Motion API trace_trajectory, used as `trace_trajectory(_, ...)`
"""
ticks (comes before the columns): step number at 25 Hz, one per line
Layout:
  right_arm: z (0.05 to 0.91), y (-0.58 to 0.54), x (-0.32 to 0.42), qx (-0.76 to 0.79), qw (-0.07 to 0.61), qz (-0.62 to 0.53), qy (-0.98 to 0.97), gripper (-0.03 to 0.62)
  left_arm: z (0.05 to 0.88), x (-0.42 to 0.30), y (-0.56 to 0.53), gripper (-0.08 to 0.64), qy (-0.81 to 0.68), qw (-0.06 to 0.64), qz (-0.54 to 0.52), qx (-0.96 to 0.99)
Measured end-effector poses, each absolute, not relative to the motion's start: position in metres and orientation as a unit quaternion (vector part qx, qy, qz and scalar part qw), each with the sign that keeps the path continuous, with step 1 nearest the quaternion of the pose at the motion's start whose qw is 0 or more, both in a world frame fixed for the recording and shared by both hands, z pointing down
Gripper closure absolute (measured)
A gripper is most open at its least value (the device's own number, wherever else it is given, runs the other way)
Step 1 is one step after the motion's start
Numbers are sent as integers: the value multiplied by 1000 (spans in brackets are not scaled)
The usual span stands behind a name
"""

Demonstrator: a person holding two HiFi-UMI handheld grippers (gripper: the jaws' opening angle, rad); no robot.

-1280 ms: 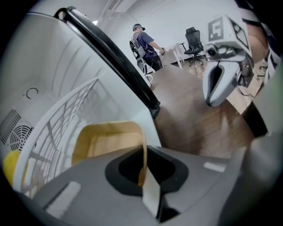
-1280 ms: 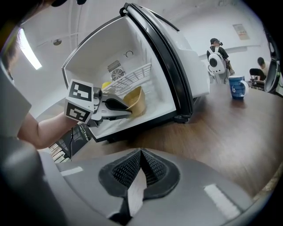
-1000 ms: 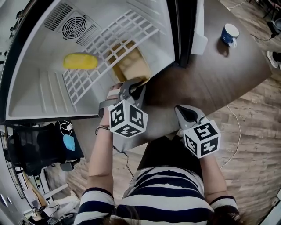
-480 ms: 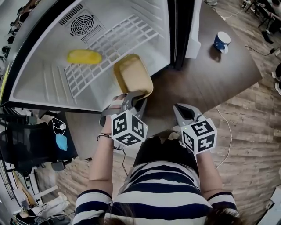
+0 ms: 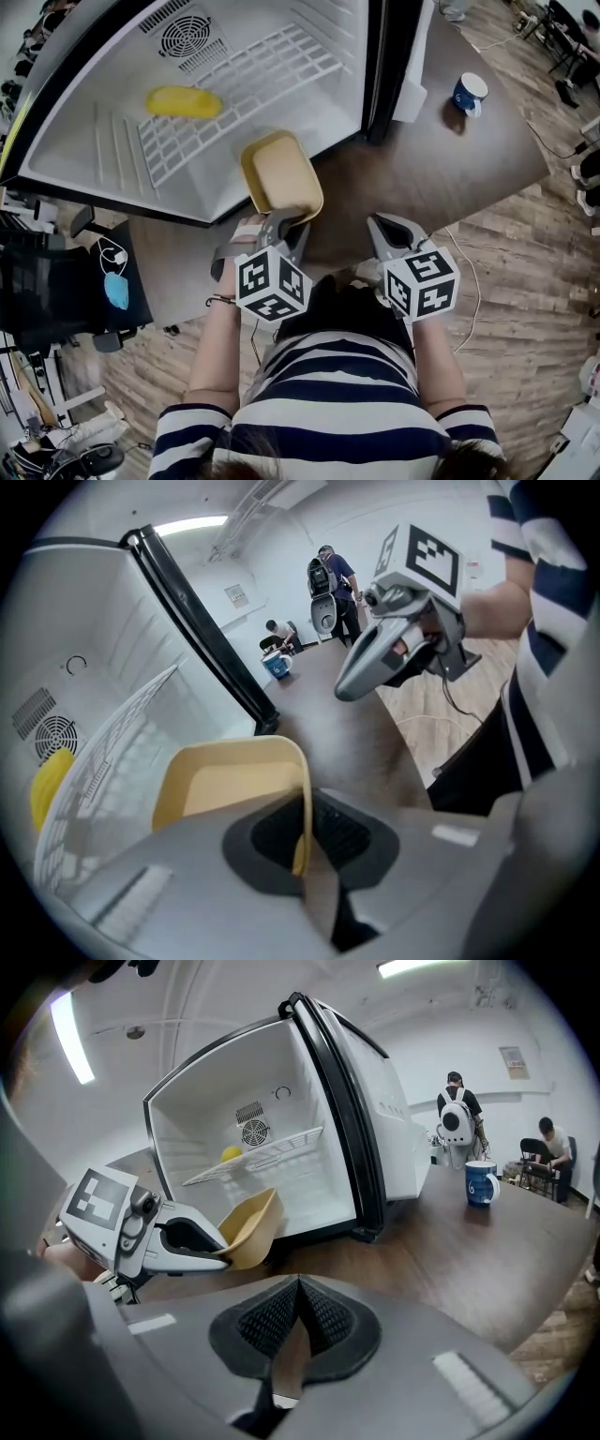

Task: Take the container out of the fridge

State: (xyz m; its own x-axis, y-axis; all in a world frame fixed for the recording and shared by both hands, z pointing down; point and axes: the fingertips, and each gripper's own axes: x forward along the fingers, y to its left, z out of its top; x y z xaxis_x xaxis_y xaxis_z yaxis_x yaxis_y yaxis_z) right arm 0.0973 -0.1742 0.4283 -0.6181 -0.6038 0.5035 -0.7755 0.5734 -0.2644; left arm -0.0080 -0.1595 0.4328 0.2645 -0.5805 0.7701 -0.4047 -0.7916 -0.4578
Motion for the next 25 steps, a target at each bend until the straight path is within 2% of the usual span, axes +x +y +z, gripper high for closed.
trace_trajectory(25,423,-185,109,418,191,209,-863,595,453,-24,-118,560,323,34,-530,-783)
